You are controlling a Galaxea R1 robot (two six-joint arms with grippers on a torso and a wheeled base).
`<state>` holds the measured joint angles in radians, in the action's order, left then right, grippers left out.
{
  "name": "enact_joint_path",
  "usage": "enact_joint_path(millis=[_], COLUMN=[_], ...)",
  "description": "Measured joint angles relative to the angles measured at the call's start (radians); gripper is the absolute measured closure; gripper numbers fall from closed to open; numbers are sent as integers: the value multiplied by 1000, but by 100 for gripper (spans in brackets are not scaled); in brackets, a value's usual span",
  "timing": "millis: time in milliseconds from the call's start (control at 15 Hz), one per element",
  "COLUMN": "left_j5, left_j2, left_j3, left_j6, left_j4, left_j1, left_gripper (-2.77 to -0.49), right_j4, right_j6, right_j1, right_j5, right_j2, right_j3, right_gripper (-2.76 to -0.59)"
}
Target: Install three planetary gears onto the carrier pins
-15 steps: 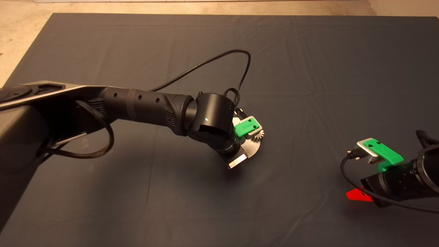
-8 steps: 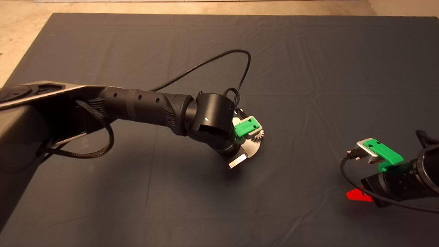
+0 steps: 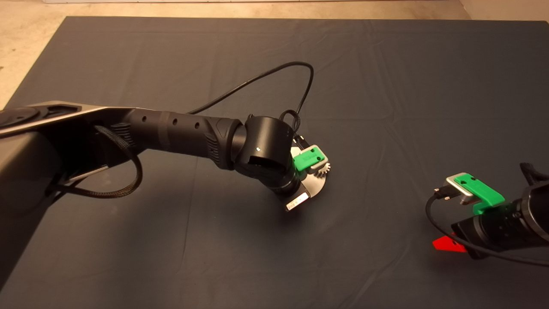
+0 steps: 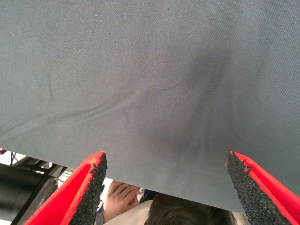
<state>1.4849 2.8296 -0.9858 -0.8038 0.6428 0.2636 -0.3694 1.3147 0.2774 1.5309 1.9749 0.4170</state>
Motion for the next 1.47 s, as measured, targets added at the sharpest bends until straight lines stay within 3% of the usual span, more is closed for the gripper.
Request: enact_joint_path(millis=[67,200,267,533,933,1133,1333,1467], left_j5=[2,35,37,37,42,42,40,41], left_j2=[-4,-7,-8,-40,-169,-194,-199,-201], left_j3=[2,5,11,37,46,41,-1,-42], left_j6=[0,-1,-1,-2,-1,1,19,28], left_j4=[0,0,0,0,-4,-4,-6,-6], left_j1=[0,0,1,14,34,57,59,59], left_gripper=[-131,-131,-131,-131,-131,-131,-132,-146], right_j4=[0,0,0,0,0,0,0,0], right_j6=[0,0,0,-1,-1,-1,-1,-1], right_j1=[0,0,0,0,-1,-1,-1,-1], right_j5=[0,0,0,1,0,0,1,0], right_j2=[0,0,0,0,0,0,0,0], right_j3=[0,0,0,1,1,1,1,1], right_gripper=[-190,-190,-190,-190,-190,-190,-190,-190])
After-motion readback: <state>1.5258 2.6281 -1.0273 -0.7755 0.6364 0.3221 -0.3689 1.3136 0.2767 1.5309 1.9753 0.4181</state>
